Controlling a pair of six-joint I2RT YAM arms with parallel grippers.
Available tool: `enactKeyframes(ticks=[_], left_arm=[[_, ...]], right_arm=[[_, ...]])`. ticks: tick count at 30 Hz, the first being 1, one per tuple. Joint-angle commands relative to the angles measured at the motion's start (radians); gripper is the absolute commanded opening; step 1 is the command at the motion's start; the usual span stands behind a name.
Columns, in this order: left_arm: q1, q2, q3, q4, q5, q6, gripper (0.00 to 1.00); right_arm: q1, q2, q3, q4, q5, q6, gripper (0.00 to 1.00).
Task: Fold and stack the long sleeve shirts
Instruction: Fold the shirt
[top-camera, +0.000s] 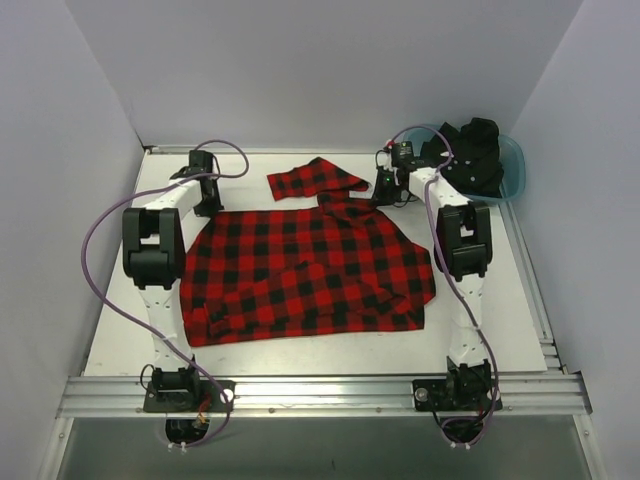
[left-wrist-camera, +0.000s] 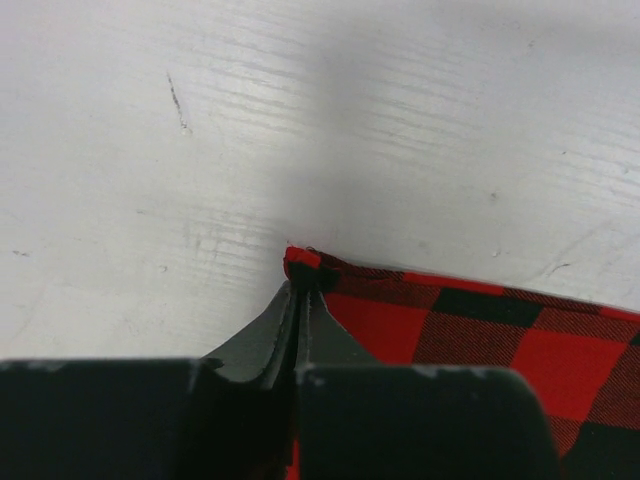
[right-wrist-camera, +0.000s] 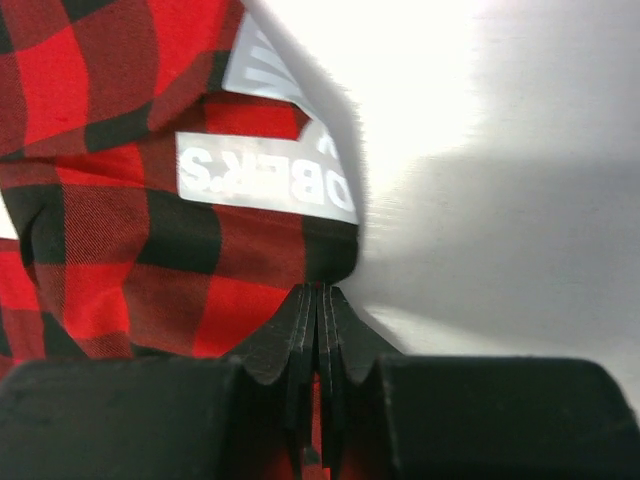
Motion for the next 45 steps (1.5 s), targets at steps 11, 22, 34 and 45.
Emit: enactKeyframes(ticks=[11,22,34,45], left_arm=[[0.032,-0.148,-0.066,-0.012,0.033,-0.007,0.0],[0.031,-0.345,-0.251,-0.011,0.02,-0.073,0.0],[0.006,-0.59,-0.482,-0.011,-0.015,-0.143,0.0],[-0.018,-0.616,-0.652,-0.032,-0.072,-0.244,0.01]], right_arm=[[-0.032,-0.243,-0.102,-0.014,0.064,-0.014,0.0],[-0.031,-0.403,-0.305,-0.006,0.079,0.06,0.0],[-0.005,-0.549,-0.506,0.003,0.099,0.092,0.0],[0.077,-0.609,-0.681,0.021,0.203,0.098,0.0]])
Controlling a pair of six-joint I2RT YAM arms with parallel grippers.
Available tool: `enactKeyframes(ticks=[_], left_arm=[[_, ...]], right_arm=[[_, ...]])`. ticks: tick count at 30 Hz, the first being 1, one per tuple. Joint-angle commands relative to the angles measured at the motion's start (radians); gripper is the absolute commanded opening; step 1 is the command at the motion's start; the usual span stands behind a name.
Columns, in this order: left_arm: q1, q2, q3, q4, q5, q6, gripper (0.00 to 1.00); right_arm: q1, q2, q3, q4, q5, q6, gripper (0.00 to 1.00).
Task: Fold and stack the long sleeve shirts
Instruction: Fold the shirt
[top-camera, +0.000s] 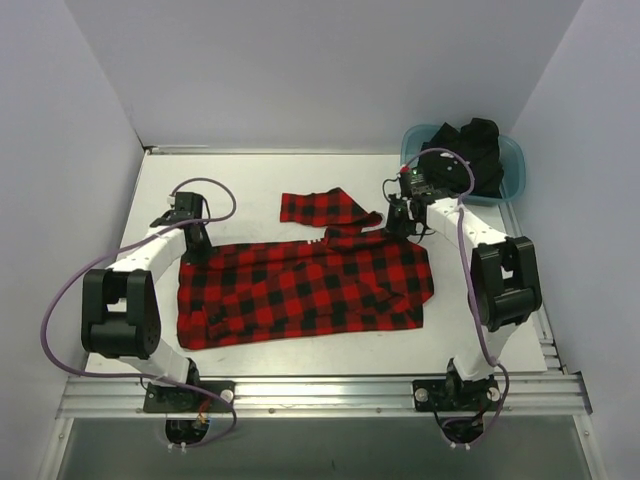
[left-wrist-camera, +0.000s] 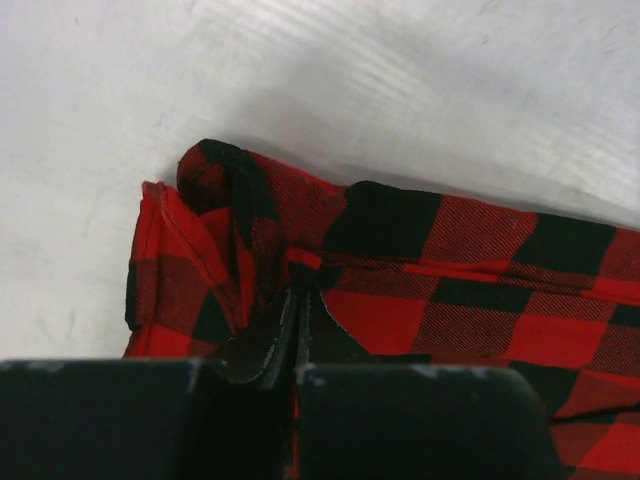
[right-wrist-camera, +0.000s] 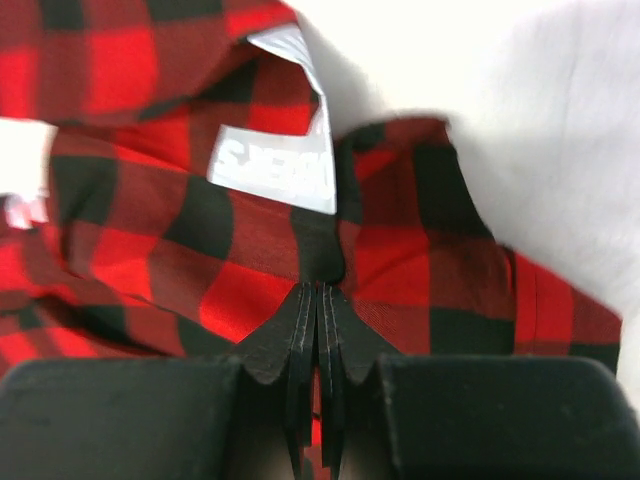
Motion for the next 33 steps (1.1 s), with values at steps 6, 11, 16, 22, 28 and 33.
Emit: enactKeyframes(ticks=[6,11,16,22,28,33], left_arm=[[-0.002,-0.036,-0.034,-0.031,-0.077,-0.116,0.15],[0.0,-0.067,-0.043,-0.037,-0.026,-0.136,0.48],[-0.002,-0.206,-0.06,-0.048,0.014,-0.125,0.96],[-0.002,-0.22,-0.039,-0.002,0.072,-0.125,0.97],[-0.002,-0.081,0.07,0.01,0.106,-0.089,0.97],[-0.002,-0.052,0.073,0.012,0.11,-0.058,0.97]], right_arm=[[0.03,-0.058,-0.147,0.008,0.102,0.036,0.01],[0.042,-0.093,-0.184,0.001,0.094,0.03,0.22],[0.054,-0.193,-0.2,-0.041,0.111,0.013,0.42],[0.057,-0.199,-0.113,-0.044,0.082,-0.027,0.46],[0.099,-0.079,0.05,-0.015,0.091,-0.14,0.46],[0.172,0.075,0.255,0.002,0.037,-0.369,0.59]])
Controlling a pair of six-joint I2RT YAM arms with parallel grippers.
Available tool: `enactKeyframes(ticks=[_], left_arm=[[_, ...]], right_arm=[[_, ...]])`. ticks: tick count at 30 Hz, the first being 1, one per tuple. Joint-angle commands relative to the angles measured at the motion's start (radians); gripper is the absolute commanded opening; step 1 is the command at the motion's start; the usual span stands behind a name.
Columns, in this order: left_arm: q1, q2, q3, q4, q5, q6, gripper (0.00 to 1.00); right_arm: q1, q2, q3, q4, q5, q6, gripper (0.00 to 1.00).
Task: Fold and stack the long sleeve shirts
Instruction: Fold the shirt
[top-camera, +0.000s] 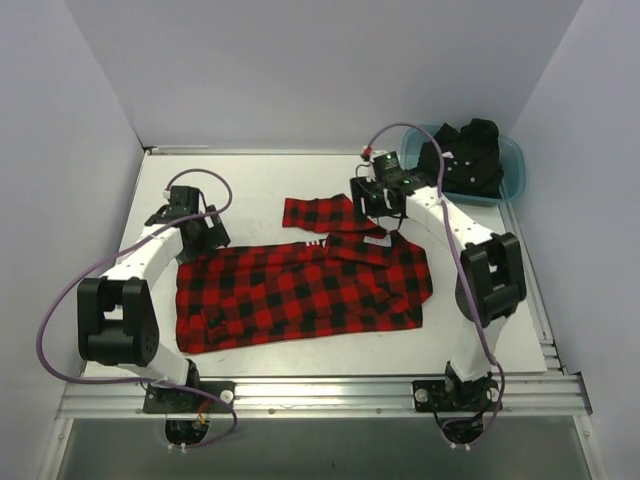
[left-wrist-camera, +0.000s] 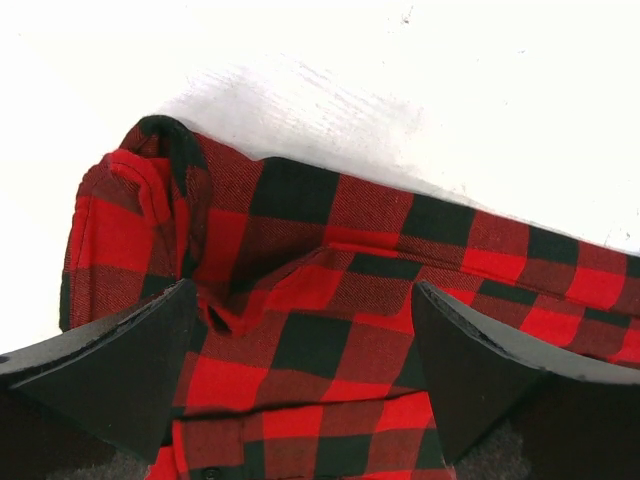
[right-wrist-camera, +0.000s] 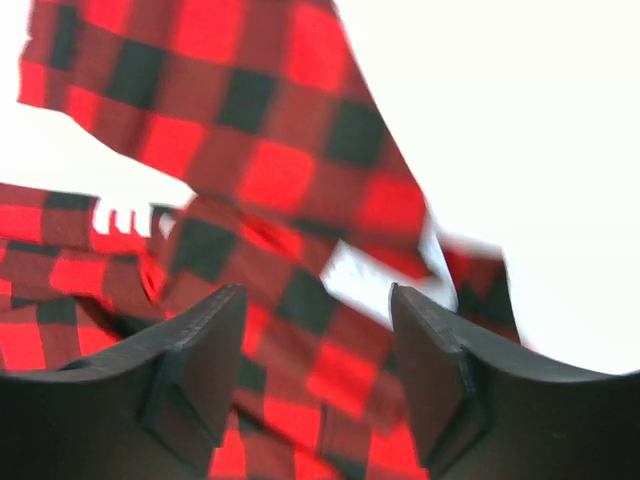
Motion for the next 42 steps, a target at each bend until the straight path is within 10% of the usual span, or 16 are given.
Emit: enactKeyframes(ticks=[1,30,33,39,42], left_arm=[[-0.002,-0.013,0.031,0.034,0.012,0.042,0.97],[0.001,-0.042,0.037,0.025,-0.016,0.087,0.97],[0.003,-0.042,0.039,0.025,-0.016,0.087,0.97],[0.001,-0.04,0.037,0.025,-0.017,0.087,0.97],[0.001,-0.04,0.039,0.024,-0.019,0.087,0.97]], right_arm=[[0.092,0.085,0.142,0.006,-0.014,-0.199,0.62],[0.318,0.685,0.737,-0.071,0.137,-0.322,0.6],[0.317,0.708,0.786,-0.104,0.128,-0.317,0.52],[0.298,0.712,0.793,-0.121,0.092,-0.317,0.05],[0.294,0.686,0.771,-0.123,0.105,-0.325,0.0]])
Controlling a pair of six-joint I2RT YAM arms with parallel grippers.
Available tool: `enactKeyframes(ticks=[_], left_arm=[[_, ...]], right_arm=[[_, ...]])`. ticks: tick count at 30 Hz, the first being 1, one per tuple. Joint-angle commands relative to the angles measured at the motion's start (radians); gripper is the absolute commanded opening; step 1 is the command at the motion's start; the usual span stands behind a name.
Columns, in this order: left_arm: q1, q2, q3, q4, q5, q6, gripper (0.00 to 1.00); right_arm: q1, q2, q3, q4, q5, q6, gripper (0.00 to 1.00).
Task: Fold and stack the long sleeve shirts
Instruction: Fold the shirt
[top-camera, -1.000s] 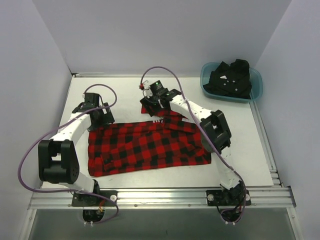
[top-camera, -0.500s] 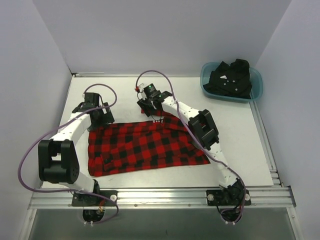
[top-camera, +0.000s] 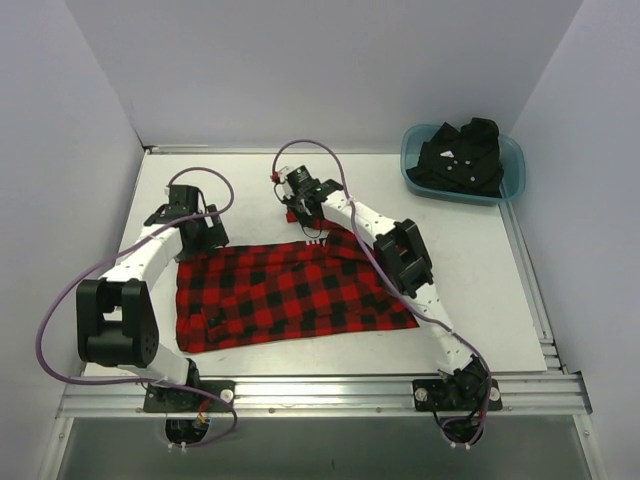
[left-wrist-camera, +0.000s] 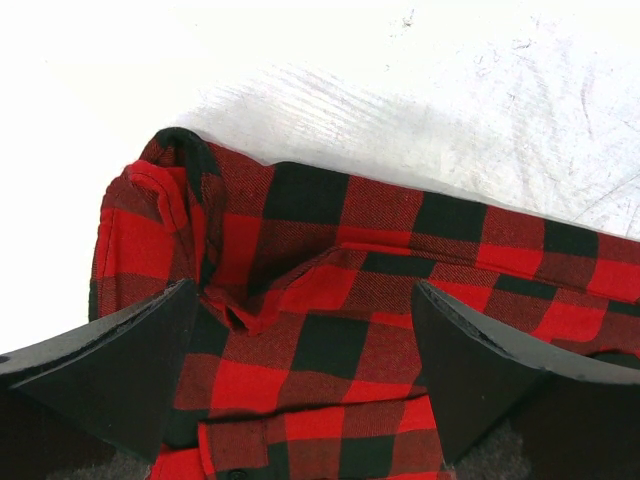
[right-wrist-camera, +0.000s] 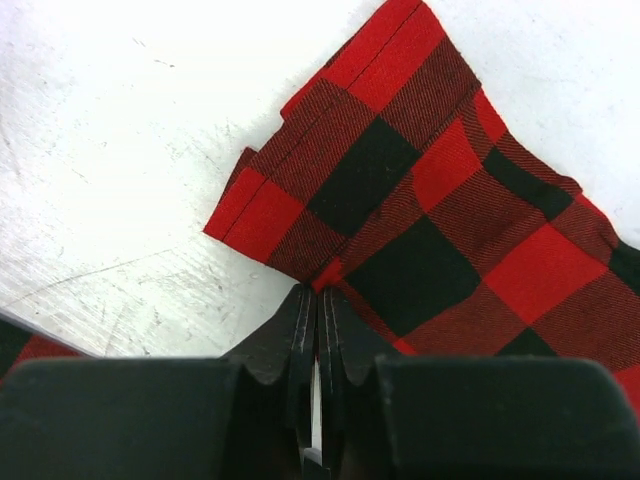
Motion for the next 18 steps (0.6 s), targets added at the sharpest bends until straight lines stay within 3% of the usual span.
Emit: enactKeyframes(ticks=[1,11,18], left_arm=[[0.003,-0.029,0.041,0.021,-0.005,0.012,0.97],[0.029,-0.043,0.041,0.024,-0.007,0.003,0.97],[0.105,-0.073,0.031,0.038,0.018,-0.016,0.97]], right_arm=[[-0.007,-0.053,0.004,-0.039,0.005,-0.013,0.0],[0.022,-0.382,-0.162,-0.027,0.051,-0.027,0.0],[0.191,-0.736,-0.459,-0.027,0.051,0.028,0.0]])
